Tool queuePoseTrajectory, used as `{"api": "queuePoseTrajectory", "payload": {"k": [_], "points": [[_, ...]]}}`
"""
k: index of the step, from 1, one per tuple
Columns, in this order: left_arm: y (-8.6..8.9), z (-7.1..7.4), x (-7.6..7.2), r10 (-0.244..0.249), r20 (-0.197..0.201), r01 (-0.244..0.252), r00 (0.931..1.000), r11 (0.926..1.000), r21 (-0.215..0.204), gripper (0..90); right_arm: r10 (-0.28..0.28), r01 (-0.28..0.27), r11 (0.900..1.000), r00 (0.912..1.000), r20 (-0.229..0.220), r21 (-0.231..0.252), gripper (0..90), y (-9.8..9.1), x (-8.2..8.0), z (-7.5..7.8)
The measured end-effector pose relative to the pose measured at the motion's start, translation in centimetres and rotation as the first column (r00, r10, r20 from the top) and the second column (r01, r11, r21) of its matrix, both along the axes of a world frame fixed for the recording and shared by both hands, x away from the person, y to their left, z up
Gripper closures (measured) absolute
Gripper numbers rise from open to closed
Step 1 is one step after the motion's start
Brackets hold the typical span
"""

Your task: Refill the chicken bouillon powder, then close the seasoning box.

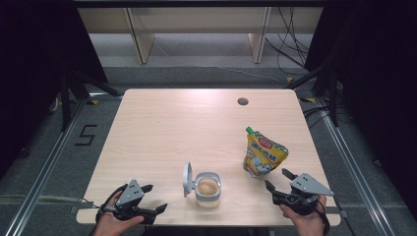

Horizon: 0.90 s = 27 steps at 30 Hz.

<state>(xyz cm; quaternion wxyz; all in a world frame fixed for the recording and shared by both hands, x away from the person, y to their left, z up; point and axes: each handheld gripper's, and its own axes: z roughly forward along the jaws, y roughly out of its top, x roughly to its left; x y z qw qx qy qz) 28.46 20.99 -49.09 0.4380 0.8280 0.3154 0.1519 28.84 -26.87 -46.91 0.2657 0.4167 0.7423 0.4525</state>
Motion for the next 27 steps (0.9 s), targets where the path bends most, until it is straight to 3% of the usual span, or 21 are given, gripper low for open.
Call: {"api": "queuePoseTrajectory", "payload": {"k": [1, 2, 3, 4, 5, 6, 7, 8, 10, 11, 13, 14, 15, 16, 17, 20, 22, 23, 24, 26, 27], "points": [[-0.1, 0.0, -0.1, 0.003, -0.009, -0.004, 1.0000, 0.9997, -0.026, 18.2, -0.002, 0.002, 1.0000, 1.0000, 0.000, 0.004, 28.5, 0.2, -0.1, -0.1], [-0.1, 0.0, -0.1, 0.006, -0.004, -0.006, 1.0000, 0.9998, -0.019, 18.5, 0.002, -0.002, 1.0000, 0.9998, -0.018, 0.000, 28.5, 0.2, -0.3, -0.1], [-0.1, 0.0, -0.1, 0.005, 0.001, -0.005, 1.0000, 0.9998, -0.018, 18.8, 0.021, -0.022, 0.9997, 0.9998, -0.002, -0.009, 28.5, 0.1, -0.1, -0.2], [-0.1, 0.0, -0.1, 0.006, 0.003, -0.006, 1.0000, 0.9998, -0.016, 18.8, 0.024, -0.024, 0.9995, 0.9996, -0.013, -0.020, 28.5, 0.2, -0.3, -0.2], [-0.1, 0.0, -0.1, 0.003, -0.001, -0.003, 1.0000, 0.9999, -0.016, 18.8, 0.014, -0.014, 0.9999, 0.9997, -0.020, -0.008, 28.5, 0.4, -0.5, -0.3], [-0.1, 0.0, -0.1, 0.001, -0.005, -0.001, 1.0000, 0.9998, -0.019, 18.8, 0.037, -0.037, 0.9986, 0.9993, -0.008, -0.037, 28.4, 0.3, -0.4, -0.2], [-0.2, 0.0, -0.3, 0.016, -0.019, -0.017, 0.9997, 0.9993, -0.034, 18.9, 0.031, -0.031, 0.9991, 0.9995, -0.011, -0.028, 28.3, 0.4, -0.5, -0.2], [-0.2, 0.0, -0.2, 0.003, -0.002, -0.003, 1.0000, 0.9994, -0.033, 19.4, 0.044, -0.043, 0.9978, 0.9989, 0.014, -0.051, 28.3, 0.3, -0.4, -0.2], [-0.1, 0.2, -0.1, -0.005, 0.011, 0.005, 0.9999, 0.9999, -0.011, 20.1, 0.034, -0.034, 0.9987, 0.9994, -0.010, -0.039, 28.2, 0.5, -0.7, -0.2], [-0.2, 0.2, -0.2, -0.006, 0.009, 0.006, 0.9999, 0.9998, -0.018, 20.7, 0.038, -0.037, 0.9972, 0.9991, 0.017, -0.064, 28.2, 0.4, -0.7, -0.2], [-0.3, 0.2, -0.1, -0.013, 0.015, 0.013, 0.9998, 0.9994, -0.031, 22.1, 0.030, -0.032, 0.9984, 0.9991, -0.029, -0.046, 27.9, 0.6, -1.0, -0.2], [-0.5, 0.2, -0.3, 0.002, -0.012, -0.003, 0.9999, 0.9987, -0.050, 23.8, 0.043, -0.044, 0.9985, 0.9986, -0.032, -0.033, 27.9, 0.7, -1.0, -0.2], [-0.4, 0.3, -0.1, -0.023, 0.011, 0.023, 0.9997, 0.9992, -0.032, 26.7, 0.051, -0.052, 0.9969, 0.9984, -0.023, -0.059, 27.9, 0.7, -1.0, -0.3], [-0.5, 0.4, 0.0, -0.032, 0.014, 0.032, 0.9994, 0.9991, -0.029, 30.3, 0.044, -0.045, 0.9970, 0.9985, -0.032, -0.062, 27.9, 0.8, -1.2, -0.2], [-0.7, 0.3, -0.2, -0.024, -0.005, 0.024, 0.9997, 0.9984, -0.051, 32.3, 0.043, -0.046, 0.9971, 0.9983, -0.040, -0.061, 27.9, 0.8, -1.3, -0.2], [-0.9, 0.4, -0.4, -0.038, 0.009, 0.038, 0.9992, 0.9983, -0.044, 45.2, 0.053, -0.054, 0.9949, 0.9985, -0.011, -0.085, 27.9, 0.7, -1.2, -0.4], [-0.9, 0.6, -0.4, -0.050, 0.038, 0.052, 0.9980, 0.9981, -0.033, 56.9, 0.066, -0.069, 0.9960, 0.9962, -0.056, -0.056, 28.0, 0.9, -1.4, -0.5], [-0.8, 0.7, -0.4, -0.055, 0.065, 0.057, 0.9964, 0.9979, -0.031, 61.8, 0.074, -0.077, 0.9940, 0.9965, -0.039, -0.078, 28.1, 0.9, -1.3, -0.5], [-0.8, 0.8, -0.4, -0.045, 0.054, 0.047, 0.9975, 0.9982, -0.036, 67.7, 0.063, -0.066, 0.9947, 0.9970, -0.044, -0.079, 28.2, 0.9, -1.5, -0.5], [-0.8, 0.9, -0.3, -0.041, 0.074, 0.044, 0.9964, 0.9983, -0.038, 75.1, 0.062, -0.065, 0.9952, 0.9970, -0.046, -0.073, 28.2, 1.0, -1.6, -0.4], [-0.8, 1.0, -0.3, -0.036, 0.060, 0.039, 0.9975, 0.9979, -0.051, 78.9, 0.073, -0.075, 0.9930, 0.9972, -0.017, -0.092, 28.3, 0.9, -1.4, -0.5]]}}
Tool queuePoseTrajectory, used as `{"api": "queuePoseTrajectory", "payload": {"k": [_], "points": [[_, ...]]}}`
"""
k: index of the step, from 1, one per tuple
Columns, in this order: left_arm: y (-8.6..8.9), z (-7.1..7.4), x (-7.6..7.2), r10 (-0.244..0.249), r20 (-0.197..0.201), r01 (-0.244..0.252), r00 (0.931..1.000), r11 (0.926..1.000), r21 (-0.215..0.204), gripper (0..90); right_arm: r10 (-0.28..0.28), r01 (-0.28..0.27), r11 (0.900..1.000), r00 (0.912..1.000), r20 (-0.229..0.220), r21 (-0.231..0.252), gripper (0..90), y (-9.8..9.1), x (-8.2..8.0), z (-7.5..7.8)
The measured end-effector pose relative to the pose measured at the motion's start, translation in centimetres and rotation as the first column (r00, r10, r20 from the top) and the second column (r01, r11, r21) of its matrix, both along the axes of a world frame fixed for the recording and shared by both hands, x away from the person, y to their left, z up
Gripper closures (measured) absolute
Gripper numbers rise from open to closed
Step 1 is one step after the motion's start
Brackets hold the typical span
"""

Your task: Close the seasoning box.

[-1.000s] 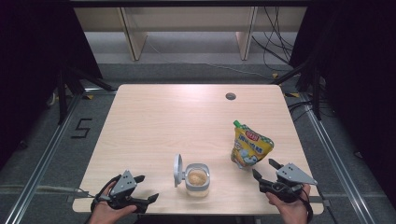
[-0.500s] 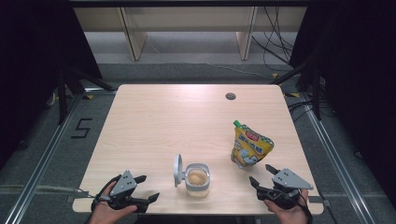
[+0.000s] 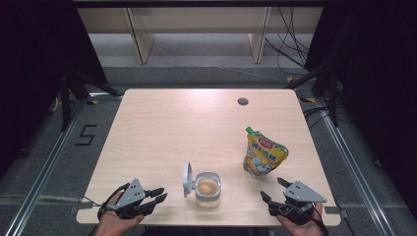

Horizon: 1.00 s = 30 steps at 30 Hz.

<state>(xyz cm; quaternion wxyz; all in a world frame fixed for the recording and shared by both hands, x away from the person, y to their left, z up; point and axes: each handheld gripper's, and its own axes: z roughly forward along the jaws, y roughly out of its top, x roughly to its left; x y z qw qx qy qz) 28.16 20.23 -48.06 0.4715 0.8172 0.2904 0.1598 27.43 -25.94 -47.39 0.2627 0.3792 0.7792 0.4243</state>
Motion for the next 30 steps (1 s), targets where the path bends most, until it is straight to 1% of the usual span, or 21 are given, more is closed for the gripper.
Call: {"api": "queuePoseTrajectory", "payload": {"k": [1, 4, 5, 6, 7, 8, 9, 10, 12, 13, 14, 16, 17, 18, 19, 20, 21, 22, 25, 26, 30], "points": [[0.0, 0.1, -0.1, 0.009, 0.010, -0.009, 0.9999, 1.0000, 0.000, 81.7, 0.001, -0.001, 1.0000, 1.0000, 0.008, -0.006, 28.3, 0.0, 0.0, -0.1], [-0.1, 0.6, 0.0, -0.020, 0.030, 0.020, 0.9993, 0.9998, -0.005, 86.1, 0.006, -0.006, 1.0000, 0.9999, -0.009, 0.001, 28.4, 0.1, 0.0, 0.0], [-0.3, 0.7, 0.0, -0.017, 0.026, 0.018, 0.9995, 0.9997, -0.014, 87.1, 0.002, -0.001, 0.9999, 0.9992, -0.039, 0.015, 28.3, 0.3, -0.1, 0.0], [-0.4, 0.8, 0.1, -0.032, 0.038, 0.033, 0.9988, 0.9994, -0.011, 87.5, -0.003, 0.003, 1.0000, 0.9996, -0.027, 0.000, 28.3, 0.3, -0.1, 0.0], [-0.7, 0.9, 0.1, -0.026, 0.023, 0.026, 0.9994, 0.9995, -0.018, 87.7, 0.004, -0.004, 0.9999, 1.0000, -0.004, -0.014, 28.4, 0.2, 0.0, 0.0], [-0.9, 1.0, 0.1, -0.027, 0.025, 0.027, 0.9993, 0.9994, -0.022, 87.8, 0.006, -0.006, 0.9999, 1.0000, -0.006, -0.014, 28.4, 0.2, 0.0, 0.0], [-1.0, 1.3, 0.2, -0.039, 0.044, 0.039, 0.9983, 0.9992, -0.001, 87.9, 0.008, -0.008, 0.9999, 1.0000, -0.006, -0.013, 28.3, 0.3, 0.0, 0.0], [-1.1, 1.5, 0.3, -0.044, 0.036, 0.045, 0.9984, 0.9988, -0.019, 87.8, 0.009, -0.008, 0.9999, 0.9991, -0.042, 0.015, 28.4, 0.4, -0.1, 0.0], [-1.4, 1.9, 0.4, -0.059, 0.033, 0.061, 0.9977, 0.9964, -0.058, 87.9, 0.004, -0.003, 0.9995, 0.9990, -0.043, 0.030, 28.3, 0.4, -0.1, 0.0], [-1.6, 2.1, 0.5, -0.069, 0.043, 0.071, 0.9967, 0.9966, -0.041, 88.1, 0.001, 0.000, 0.9998, 0.9992, -0.041, 0.019, 28.3, 0.3, -0.1, 0.0], [-2.0, 2.2, 0.6, -0.056, 0.032, 0.057, 0.9979, 0.9973, -0.046, 88.1, 0.000, 0.001, 0.9999, 0.9992, -0.040, 0.014, 28.3, 0.3, -0.1, 0.0], [-2.4, 2.4, 0.8, -0.067, 0.035, 0.068, 0.9971, 0.9966, -0.046, 88.1, 0.008, -0.008, 1.0000, 0.9999, -0.008, -0.006, 28.3, 0.2, 0.1, 0.0], [-2.5, 2.5, 0.9, -0.072, 0.035, 0.074, 0.9968, 0.9964, -0.042, 88.2, 0.007, -0.007, 1.0000, 0.9998, -0.018, 0.002, 28.3, 0.2, 0.0, 0.0], [-2.6, 2.7, 1.1, -0.096, 0.048, 0.097, 0.9942, 0.9949, -0.026, 88.1, 0.003, -0.002, 0.9999, 0.9986, -0.052, 0.016, 28.4, 0.4, -0.1, 0.0], [-2.9, 2.7, 1.0, -0.083, 0.026, 0.084, 0.9962, 0.9958, -0.037, 88.2, 0.002, -0.002, 0.9999, 0.9986, -0.054, 0.015, 28.3, 0.4, -0.1, 0.0], [-3.0, 2.9, 1.0, -0.085, 0.029, 0.086, 0.9959, 0.9955, -0.040, 88.2, 0.009, -0.008, 1.0000, 0.9993, -0.035, 0.004, 28.3, 0.3, 0.0, 0.0], [-3.0, 3.2, 1.2, -0.101, 0.043, 0.102, 0.9939, 0.9945, -0.021, 88.3, 0.012, -0.012, 0.9999, 0.9998, -0.013, -0.003, 28.3, 0.2, 0.1, -0.1], [-3.1, 3.3, 1.1, -0.092, 0.034, 0.093, 0.9952, 0.9949, -0.040, 88.4, 0.013, -0.013, 0.9999, 0.9998, -0.015, -0.004, 28.4, 0.2, 0.1, -0.1], [-3.4, 3.9, 1.3, -0.088, 0.032, 0.090, 0.9956, 0.9946, -0.053, 88.6, 0.014, -0.014, 0.9999, 0.9998, -0.017, -0.006, 28.4, 0.2, 0.2, -0.1], [-3.4, 4.1, 1.3, -0.094, 0.034, 0.095, 0.9950, 0.9948, -0.034, 88.6, 0.014, -0.014, 0.9999, 0.9998, -0.017, -0.007, 28.4, 0.3, 0.2, -0.1], [-3.8, 4.5, 1.4, -0.096, 0.026, 0.097, 0.9950, 0.9945, -0.039, 88.6, 0.012, -0.012, 0.9999, 0.9998, -0.013, -0.009, 28.4, 0.3, 0.1, -0.1]]}}
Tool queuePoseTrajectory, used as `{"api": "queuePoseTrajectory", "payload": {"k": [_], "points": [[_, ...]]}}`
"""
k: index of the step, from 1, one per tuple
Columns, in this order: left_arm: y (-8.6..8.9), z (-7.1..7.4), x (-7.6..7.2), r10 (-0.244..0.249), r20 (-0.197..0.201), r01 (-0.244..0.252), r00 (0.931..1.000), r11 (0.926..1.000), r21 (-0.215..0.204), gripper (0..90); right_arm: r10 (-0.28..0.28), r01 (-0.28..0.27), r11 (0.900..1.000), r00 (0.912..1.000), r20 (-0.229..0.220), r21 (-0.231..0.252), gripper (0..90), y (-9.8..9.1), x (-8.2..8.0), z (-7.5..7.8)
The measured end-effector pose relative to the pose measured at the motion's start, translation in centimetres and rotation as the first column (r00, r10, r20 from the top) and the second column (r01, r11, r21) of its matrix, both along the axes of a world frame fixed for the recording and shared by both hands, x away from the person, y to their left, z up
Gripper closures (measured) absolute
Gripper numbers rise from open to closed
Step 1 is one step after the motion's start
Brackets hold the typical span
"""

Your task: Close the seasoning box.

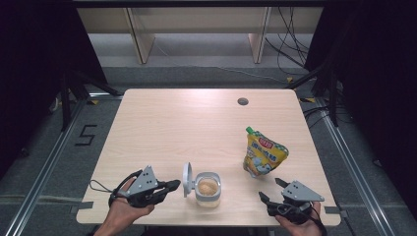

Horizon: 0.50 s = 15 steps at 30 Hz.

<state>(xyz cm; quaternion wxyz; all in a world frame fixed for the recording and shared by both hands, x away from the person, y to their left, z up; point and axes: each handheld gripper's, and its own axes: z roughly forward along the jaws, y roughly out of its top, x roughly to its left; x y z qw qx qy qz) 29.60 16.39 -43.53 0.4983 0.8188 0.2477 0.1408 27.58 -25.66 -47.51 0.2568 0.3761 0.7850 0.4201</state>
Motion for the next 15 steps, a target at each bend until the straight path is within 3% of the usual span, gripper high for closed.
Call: {"api": "queuePoseTrajectory", "payload": {"k": [2, 3, 9, 12, 13, 15], "points": [[0.0, 0.3, 0.1, -0.019, -0.001, 0.019, 0.9998, 0.9998, 0.011, 88.2, 0.002, -0.002, 1.0000, 1.0000, -0.002, -0.005, 28.4, 0.0, 0.0, 0.0], [0.0, 0.5, 0.2, -0.023, 0.014, 0.023, 0.9996, 0.9995, 0.021, 88.1, -0.003, 0.004, 0.9997, 0.9990, -0.045, 0.023, 28.6, 0.2, -0.2, -0.1], [-0.7, 1.2, 0.4, -0.036, 0.006, 0.036, 0.9993, 0.9991, 0.023, 88.7, -0.003, 0.003, 1.0000, 0.9993, -0.037, 0.008, 28.7, 0.1, -0.1, -0.1], [-1.0, 1.4, 0.3, -0.041, 0.019, 0.040, 0.9990, 0.9988, 0.029, 88.8, 0.009, -0.008, 0.9997, 0.9988, -0.047, 0.022, 28.7, 0.1, -0.1, -0.1], [-1.0, 1.5, 0.4, -0.049, 0.031, 0.047, 0.9983, 0.9978, 0.048, 88.8, 0.012, -0.011, 0.9997, 0.9987, -0.049, 0.022, 28.7, 0.1, -0.1, -0.1], [-1.2, 1.6, 0.3, -0.046, 0.030, 0.045, 0.9985, 0.9981, 0.042, 88.8, 0.005, -0.005, 1.0000, 0.9999, -0.015, -0.008, 28.7, 0.0, 0.0, -0.1]]}}
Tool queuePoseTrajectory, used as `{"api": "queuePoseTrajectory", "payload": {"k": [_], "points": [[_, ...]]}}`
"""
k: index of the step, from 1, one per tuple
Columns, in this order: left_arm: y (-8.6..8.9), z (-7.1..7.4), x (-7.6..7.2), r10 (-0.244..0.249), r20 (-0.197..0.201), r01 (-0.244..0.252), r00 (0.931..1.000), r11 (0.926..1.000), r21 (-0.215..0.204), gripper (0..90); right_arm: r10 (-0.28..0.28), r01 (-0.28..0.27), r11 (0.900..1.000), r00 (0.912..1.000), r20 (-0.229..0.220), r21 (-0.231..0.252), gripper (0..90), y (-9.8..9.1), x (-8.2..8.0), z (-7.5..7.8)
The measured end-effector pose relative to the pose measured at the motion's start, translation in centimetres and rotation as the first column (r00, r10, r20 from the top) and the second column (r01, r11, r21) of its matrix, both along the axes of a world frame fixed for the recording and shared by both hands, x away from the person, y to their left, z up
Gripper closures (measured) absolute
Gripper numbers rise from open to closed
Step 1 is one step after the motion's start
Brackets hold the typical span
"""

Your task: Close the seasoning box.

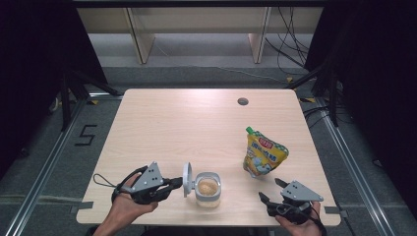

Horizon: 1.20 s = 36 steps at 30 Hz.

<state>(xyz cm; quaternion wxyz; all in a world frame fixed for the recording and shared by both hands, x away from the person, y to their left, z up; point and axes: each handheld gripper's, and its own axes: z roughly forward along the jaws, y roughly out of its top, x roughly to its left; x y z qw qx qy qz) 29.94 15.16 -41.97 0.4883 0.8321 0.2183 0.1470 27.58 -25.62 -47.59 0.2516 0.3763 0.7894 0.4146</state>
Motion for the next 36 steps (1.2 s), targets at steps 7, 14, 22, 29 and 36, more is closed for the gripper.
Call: {"api": "queuePoseTrajectory", "payload": {"k": [7, 14, 22, 29, 36], "points": [[-0.7, 0.4, 0.0, -0.013, 0.016, 0.012, 0.9998, 0.9998, 0.016, 88.9, 0.009, -0.009, 0.9999, 0.9999, 0.004, -0.005, 28.8, 0.0, 0.1, -0.1], [-2.2, 0.5, 0.2, -0.047, 0.033, 0.046, 0.9984, 0.9982, 0.038, 88.9, 0.013, -0.013, 0.9999, 0.9999, 0.004, -0.009, 28.9, 0.1, 0.1, -0.1], [-3.5, 0.6, 0.5, -0.072, 0.027, 0.070, 0.9970, 0.9964, 0.048, 88.7, 0.019, -0.019, 0.9997, 0.9998, 0.001, -0.013, 29.2, 0.2, 0.1, -0.1], [-3.3, 0.6, 0.4, -0.066, 0.001, 0.066, 0.9978, 0.9976, 0.020, 85.0, 0.020, -0.020, 0.9997, 0.9998, 0.000, -0.015, 29.3, 0.2, 0.0, -0.1], [-2.1, 0.2, 0.3, -0.041, -0.031, 0.041, 0.9987, 0.9991, -0.012, 71.5, 0.025, -0.025, 0.9997, 0.9994, -0.024, -0.006, 29.3, 0.4, 0.0, -0.2]]}}
